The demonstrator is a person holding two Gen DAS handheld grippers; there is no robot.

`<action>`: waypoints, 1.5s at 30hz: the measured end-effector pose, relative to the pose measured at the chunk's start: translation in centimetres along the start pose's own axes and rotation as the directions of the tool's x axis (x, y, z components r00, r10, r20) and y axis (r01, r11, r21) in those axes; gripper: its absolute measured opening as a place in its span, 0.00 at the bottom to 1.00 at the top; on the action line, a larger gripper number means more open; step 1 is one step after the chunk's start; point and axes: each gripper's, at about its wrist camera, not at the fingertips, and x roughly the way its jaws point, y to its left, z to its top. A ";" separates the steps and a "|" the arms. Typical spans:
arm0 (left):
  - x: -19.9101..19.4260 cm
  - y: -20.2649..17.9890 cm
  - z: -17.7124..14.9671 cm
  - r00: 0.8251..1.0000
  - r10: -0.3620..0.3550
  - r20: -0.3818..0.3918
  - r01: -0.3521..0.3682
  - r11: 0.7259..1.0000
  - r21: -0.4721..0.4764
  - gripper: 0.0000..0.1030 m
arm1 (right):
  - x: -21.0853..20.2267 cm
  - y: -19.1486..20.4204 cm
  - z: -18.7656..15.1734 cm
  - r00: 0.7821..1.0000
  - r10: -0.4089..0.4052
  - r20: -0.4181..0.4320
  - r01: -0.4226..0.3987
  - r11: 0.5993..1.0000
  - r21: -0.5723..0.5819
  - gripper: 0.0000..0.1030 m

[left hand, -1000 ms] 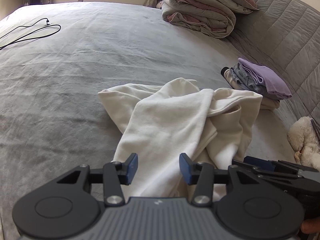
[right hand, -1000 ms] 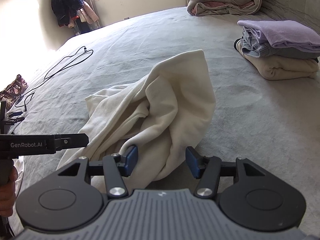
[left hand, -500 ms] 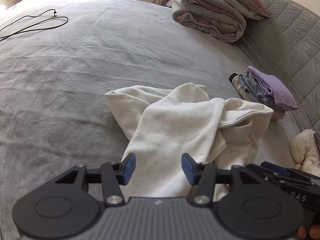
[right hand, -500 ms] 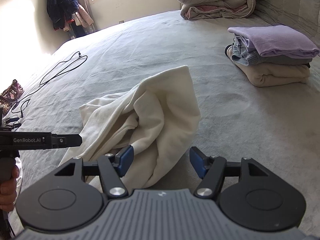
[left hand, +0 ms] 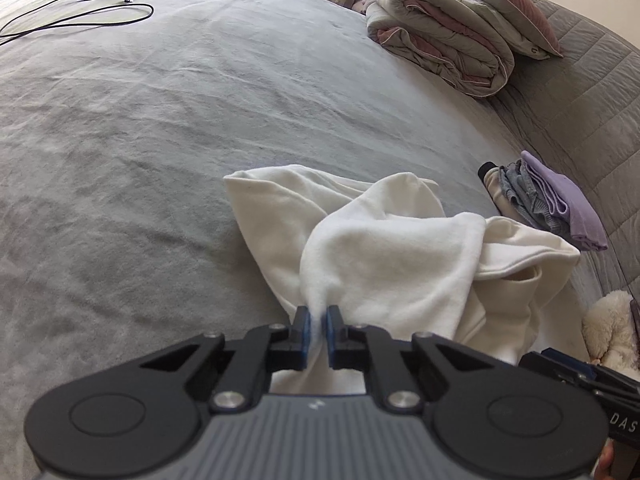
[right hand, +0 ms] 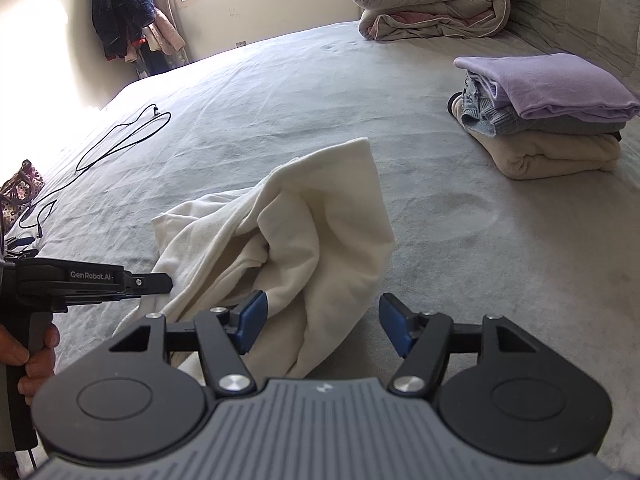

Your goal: Fold clothes

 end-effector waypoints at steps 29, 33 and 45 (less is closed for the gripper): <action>-8.6 -9.5 -8.0 0.899 -0.437 0.026 0.425 0.885 0.191 0.06 | -4.7 1.9 2.6 0.958 0.287 0.017 -0.287 0.952 0.108 0.62; -8.2 -10.1 -8.6 0.901 -0.434 0.006 0.423 0.881 0.214 0.06 | -4.2 2.9 2.3 0.959 0.284 0.009 -0.284 0.957 0.063 0.49; -8.1 -5.9 -6.7 0.927 -0.372 0.048 0.362 0.920 0.149 0.32 | -3.3 -0.5 2.2 0.990 0.144 0.016 -0.144 0.988 0.060 0.04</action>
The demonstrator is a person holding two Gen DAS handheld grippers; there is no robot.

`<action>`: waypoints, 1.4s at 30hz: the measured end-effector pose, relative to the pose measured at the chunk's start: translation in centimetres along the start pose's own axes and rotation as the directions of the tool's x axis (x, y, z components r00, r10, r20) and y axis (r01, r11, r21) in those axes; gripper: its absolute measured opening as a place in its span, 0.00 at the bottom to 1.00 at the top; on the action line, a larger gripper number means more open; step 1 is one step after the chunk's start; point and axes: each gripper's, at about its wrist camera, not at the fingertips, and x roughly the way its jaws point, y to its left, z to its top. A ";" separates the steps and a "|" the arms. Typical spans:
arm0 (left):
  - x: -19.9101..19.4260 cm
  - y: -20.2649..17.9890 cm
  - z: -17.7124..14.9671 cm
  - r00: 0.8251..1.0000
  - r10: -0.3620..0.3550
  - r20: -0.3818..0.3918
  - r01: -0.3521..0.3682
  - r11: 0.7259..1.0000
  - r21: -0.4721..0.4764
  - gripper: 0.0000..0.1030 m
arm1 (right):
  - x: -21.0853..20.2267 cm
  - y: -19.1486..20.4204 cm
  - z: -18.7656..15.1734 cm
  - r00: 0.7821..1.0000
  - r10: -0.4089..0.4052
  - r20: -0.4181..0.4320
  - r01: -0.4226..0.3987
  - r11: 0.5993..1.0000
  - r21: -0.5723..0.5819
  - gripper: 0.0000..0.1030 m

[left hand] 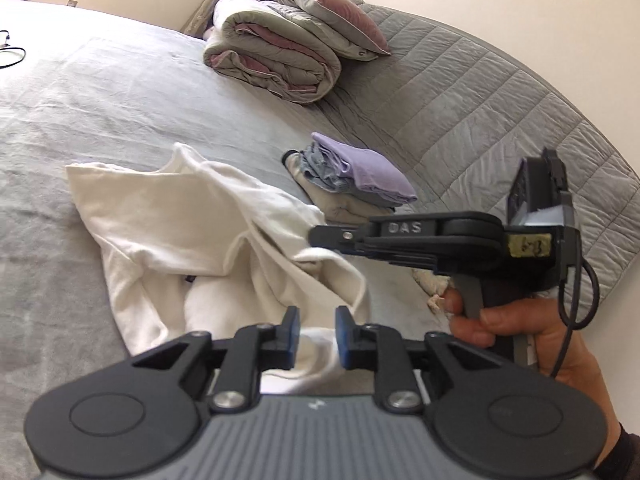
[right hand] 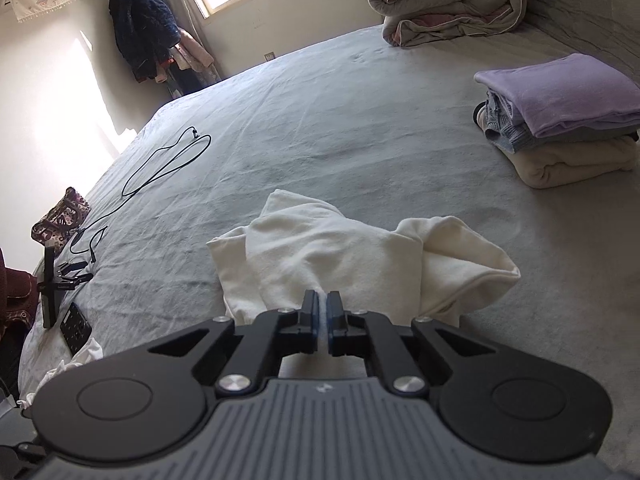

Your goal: Fold clothes

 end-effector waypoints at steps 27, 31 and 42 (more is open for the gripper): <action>7.9 3.0 5.2 1.000 -0.012 -0.026 0.002 0.926 -0.379 0.76 | -4.1 -3.4 1.1 0.991 0.134 0.014 -0.134 0.984 0.120 0.05; 8.8 2.5 3.8 0.999 -0.005 -0.041 -0.013 0.899 -0.437 0.51 | -4.0 -3.0 0.1 0.990 0.139 -0.002 -0.138 0.984 0.114 0.05; 3.7 1.0 2.9 0.992 0.104 0.071 -0.068 0.918 -0.392 0.01 | -4.3 -0.3 -1.2 0.986 0.162 -0.032 -0.161 0.986 0.053 0.06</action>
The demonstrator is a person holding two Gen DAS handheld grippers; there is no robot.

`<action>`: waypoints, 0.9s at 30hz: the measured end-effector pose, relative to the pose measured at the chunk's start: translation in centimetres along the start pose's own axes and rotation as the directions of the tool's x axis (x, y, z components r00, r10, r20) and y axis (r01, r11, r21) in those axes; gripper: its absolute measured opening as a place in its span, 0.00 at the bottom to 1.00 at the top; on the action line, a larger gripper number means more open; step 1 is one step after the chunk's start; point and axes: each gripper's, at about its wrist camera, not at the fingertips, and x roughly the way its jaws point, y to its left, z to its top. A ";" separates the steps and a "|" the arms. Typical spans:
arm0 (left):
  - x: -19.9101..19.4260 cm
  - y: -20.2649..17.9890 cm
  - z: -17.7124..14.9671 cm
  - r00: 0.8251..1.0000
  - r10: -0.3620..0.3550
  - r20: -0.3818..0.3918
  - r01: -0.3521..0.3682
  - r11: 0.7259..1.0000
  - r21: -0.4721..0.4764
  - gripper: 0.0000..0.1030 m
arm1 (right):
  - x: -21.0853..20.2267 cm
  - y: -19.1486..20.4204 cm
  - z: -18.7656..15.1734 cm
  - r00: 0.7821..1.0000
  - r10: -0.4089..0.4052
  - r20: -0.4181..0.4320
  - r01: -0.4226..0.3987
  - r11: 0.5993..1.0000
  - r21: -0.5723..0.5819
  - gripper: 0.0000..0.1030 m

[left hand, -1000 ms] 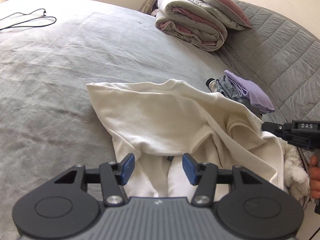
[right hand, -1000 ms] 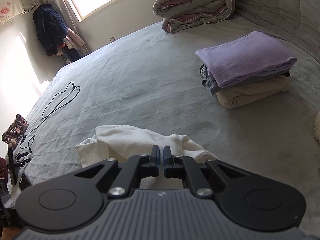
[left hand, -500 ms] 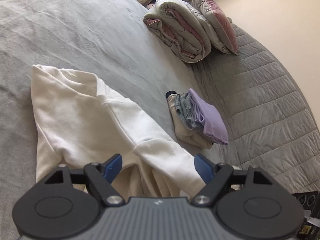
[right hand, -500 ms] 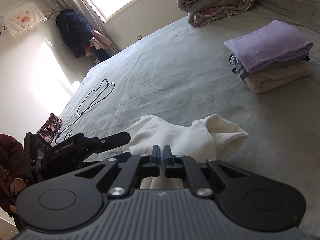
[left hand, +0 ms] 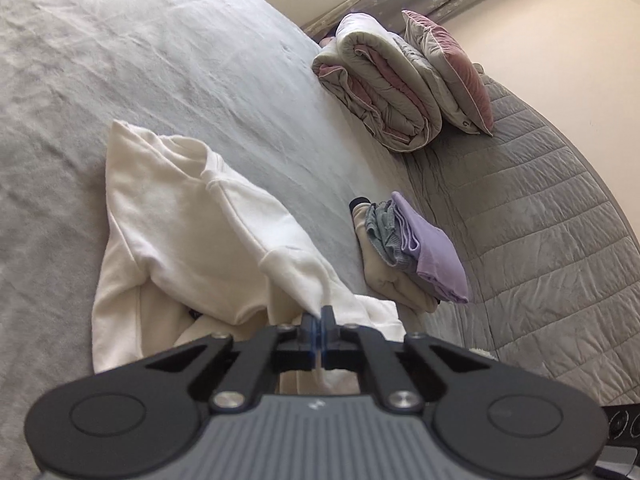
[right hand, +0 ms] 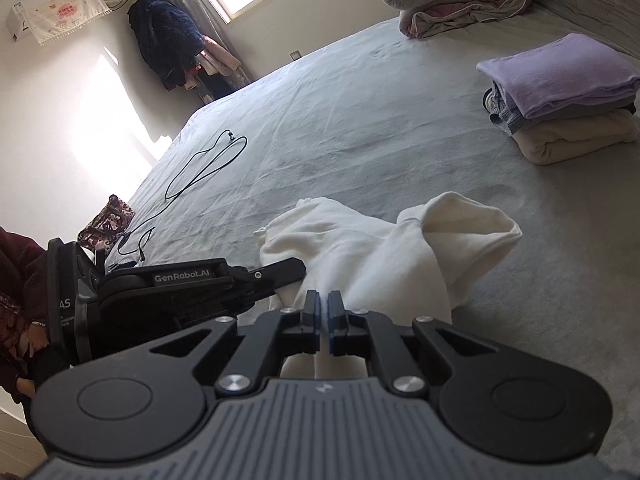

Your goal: Fold clothes

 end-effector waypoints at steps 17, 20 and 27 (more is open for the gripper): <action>-13.7 7.0 0.1 0.966 0.214 0.142 -0.234 0.962 0.138 0.01 | -0.7 5.0 0.6 0.994 0.103 0.024 -0.099 0.987 -0.125 0.58; -15.2 8.0 0.1 0.953 0.252 0.167 -0.277 0.949 0.150 0.01 | -0.3 5.1 0.5 0.991 0.130 0.015 -0.127 0.987 -0.103 0.58; -18.4 11.1 0.8 0.904 0.365 0.220 -0.398 0.909 0.127 0.01 | 1.1 5.6 0.5 0.994 0.114 0.001 -0.113 0.987 -0.112 0.58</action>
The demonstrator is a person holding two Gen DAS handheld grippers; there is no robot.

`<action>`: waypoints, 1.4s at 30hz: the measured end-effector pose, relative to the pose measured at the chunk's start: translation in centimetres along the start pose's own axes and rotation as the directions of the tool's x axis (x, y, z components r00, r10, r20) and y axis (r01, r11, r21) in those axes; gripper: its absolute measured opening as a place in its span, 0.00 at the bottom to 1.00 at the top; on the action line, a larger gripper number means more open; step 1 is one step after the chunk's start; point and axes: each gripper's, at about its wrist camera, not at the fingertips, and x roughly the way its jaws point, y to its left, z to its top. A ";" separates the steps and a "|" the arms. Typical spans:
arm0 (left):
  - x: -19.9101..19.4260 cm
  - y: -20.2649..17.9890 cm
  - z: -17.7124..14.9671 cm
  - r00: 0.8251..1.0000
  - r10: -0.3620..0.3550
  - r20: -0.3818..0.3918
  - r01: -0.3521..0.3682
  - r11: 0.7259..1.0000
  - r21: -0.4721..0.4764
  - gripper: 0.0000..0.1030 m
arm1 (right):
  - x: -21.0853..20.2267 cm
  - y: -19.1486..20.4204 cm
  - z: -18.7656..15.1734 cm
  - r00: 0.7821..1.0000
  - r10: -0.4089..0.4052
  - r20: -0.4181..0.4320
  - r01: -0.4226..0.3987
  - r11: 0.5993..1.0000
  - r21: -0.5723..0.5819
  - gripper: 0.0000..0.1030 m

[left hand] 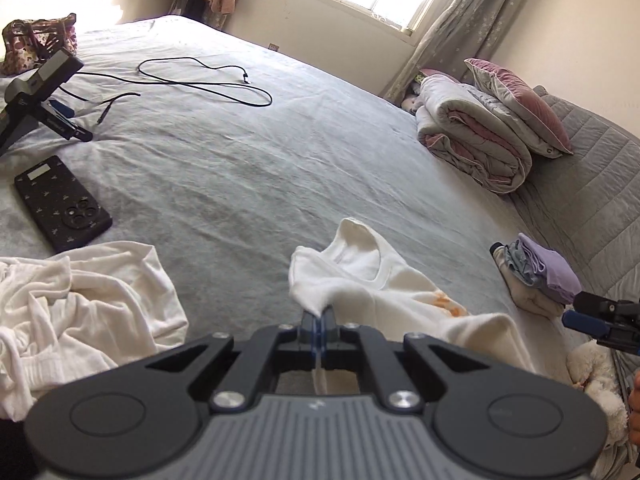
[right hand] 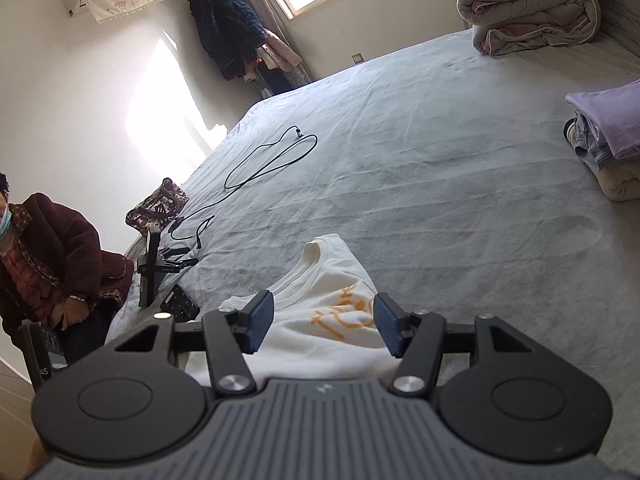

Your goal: Fold clothes

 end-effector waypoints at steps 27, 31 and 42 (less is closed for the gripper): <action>2.3 7.1 -2.2 0.990 0.070 -0.119 -0.081 0.992 -0.092 0.02 | 12.4 -3.9 -3.1 0.958 -0.136 -0.253 0.143 0.990 0.009 0.58; 2.8 7.1 -2.5 0.989 0.069 -0.134 -0.082 0.992 -0.097 0.02 | 13.1 -3.7 -3.3 0.956 -0.131 -0.264 0.137 0.991 0.003 0.58; 3.7 6.4 -2.6 0.986 0.061 -0.154 -0.076 0.993 -0.091 0.16 | 13.5 -3.2 -3.3 0.960 -0.075 -0.268 0.084 0.996 0.023 0.58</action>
